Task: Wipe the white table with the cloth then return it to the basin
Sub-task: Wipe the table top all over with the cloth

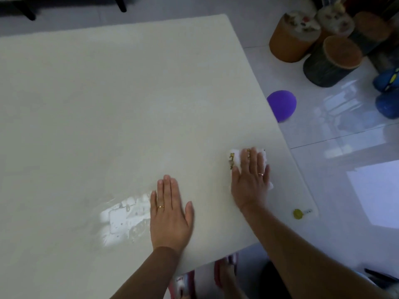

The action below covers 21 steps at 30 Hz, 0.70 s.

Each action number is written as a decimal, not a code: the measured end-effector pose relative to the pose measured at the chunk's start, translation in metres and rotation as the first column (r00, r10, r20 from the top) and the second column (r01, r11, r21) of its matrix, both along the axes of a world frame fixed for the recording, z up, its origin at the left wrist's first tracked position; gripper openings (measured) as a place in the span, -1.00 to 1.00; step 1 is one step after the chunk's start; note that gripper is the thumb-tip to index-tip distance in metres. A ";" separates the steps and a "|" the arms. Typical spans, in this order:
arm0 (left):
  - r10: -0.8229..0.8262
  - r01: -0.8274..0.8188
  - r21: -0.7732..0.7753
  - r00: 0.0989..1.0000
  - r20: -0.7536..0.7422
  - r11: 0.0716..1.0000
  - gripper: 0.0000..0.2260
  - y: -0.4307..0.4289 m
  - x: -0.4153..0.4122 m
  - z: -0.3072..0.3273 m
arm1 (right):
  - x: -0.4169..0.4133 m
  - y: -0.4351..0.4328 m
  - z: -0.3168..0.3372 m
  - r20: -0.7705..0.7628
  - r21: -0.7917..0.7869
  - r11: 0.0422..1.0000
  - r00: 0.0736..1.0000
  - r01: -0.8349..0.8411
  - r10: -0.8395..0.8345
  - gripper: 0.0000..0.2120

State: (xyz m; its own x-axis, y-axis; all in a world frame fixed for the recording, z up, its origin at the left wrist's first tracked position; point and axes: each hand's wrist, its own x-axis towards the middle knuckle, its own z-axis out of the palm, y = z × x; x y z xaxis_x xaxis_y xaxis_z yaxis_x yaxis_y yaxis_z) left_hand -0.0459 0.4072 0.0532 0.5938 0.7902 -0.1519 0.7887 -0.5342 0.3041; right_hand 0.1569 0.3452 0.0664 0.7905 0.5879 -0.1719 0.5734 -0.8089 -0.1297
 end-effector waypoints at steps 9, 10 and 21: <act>0.016 -0.016 0.010 1.000 0.012 1.000 -0.41 -0.001 0.002 0.002 | 0.000 0.027 0.000 0.023 -0.092 0.732 0.734 -0.675 0.679 -0.43; 0.012 -0.013 0.008 0.999 0.030 1.000 -0.41 0.001 0.006 0.005 | 0.014 0.028 0.001 0.027 -0.112 0.697 0.699 -0.708 0.715 -0.43; 0.104 -0.111 0.108 0.993 0.064 0.988 -0.39 0.127 0.137 0.029 | -0.001 0.067 0.001 0.036 -0.054 0.875 0.874 -0.482 0.484 -0.42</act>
State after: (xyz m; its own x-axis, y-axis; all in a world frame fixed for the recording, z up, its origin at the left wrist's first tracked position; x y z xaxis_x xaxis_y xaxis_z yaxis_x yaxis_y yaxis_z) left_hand 0.0910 0.5340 0.0825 0.5098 0.8599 -0.0274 0.8262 -0.4804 0.2944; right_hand 0.1557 0.4125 0.0678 0.4177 0.8916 -0.1750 0.8987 -0.4337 -0.0649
